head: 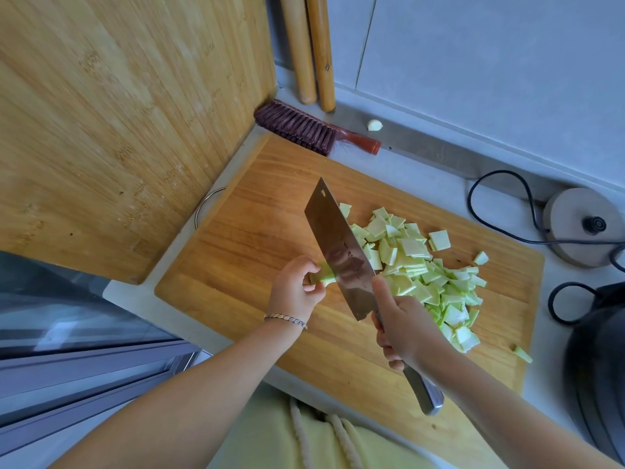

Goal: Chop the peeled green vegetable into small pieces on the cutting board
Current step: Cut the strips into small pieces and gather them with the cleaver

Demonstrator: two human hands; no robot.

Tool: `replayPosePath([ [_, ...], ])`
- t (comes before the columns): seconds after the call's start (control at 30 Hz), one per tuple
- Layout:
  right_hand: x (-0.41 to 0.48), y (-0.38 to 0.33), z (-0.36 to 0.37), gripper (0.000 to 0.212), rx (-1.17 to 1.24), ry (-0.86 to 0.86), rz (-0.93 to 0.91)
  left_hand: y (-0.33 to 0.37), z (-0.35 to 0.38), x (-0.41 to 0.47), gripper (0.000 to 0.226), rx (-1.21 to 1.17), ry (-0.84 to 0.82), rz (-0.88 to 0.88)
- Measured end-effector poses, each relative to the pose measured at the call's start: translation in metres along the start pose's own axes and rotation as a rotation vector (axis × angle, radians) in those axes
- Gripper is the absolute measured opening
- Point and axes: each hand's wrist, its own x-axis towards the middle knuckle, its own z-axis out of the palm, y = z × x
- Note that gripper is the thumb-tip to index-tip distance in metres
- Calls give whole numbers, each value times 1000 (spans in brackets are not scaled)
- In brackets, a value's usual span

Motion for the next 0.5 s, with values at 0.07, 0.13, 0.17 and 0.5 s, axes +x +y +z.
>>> replayPosePath([
  [0.07,1,4,2,60,-6,5,3,0,0,0,21,-4,-7,5],
  [0.13,7,6,8,60,-9,13,-1,-1,-1,1,21,-24,-20,4],
  [0.17,12,7,12,60,-24,16,0,0,-1,1,22,-38,-30,0],
  [0.5,41,18,36,56,115,62,-37,2,-4,-1,20,-87,-37,-72],
])
